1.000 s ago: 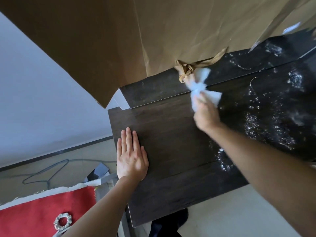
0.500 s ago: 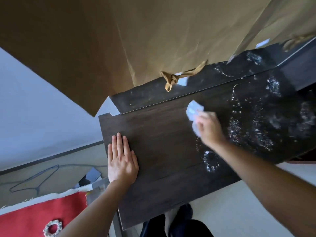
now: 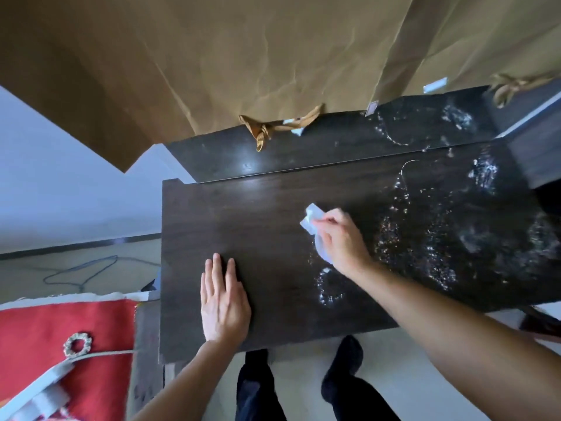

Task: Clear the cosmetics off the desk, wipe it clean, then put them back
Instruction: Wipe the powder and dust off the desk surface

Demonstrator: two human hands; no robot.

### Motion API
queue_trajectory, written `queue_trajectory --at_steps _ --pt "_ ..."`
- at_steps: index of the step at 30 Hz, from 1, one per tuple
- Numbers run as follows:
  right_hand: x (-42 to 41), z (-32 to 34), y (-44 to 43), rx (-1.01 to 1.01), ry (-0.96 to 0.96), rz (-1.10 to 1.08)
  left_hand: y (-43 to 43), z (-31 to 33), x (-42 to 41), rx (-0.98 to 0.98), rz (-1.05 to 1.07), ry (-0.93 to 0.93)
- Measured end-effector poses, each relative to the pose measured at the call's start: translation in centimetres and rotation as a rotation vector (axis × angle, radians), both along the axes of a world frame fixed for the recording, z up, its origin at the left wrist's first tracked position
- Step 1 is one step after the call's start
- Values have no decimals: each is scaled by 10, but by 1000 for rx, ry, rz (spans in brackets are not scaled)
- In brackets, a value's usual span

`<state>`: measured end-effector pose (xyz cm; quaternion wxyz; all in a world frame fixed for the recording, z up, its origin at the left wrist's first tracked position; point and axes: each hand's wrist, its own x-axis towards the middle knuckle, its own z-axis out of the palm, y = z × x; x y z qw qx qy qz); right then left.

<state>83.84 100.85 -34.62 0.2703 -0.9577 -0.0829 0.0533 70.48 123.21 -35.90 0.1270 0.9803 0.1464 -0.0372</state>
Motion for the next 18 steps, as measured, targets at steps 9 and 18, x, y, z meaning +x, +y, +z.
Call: queue_trajectory --at_steps 9,18 --pt "94 2 -74 -137 -235 -15 -51 2 -15 37 154 -72" --pt "-81 -11 -37 62 -11 858 -55 -7 -28 57 171 -66"
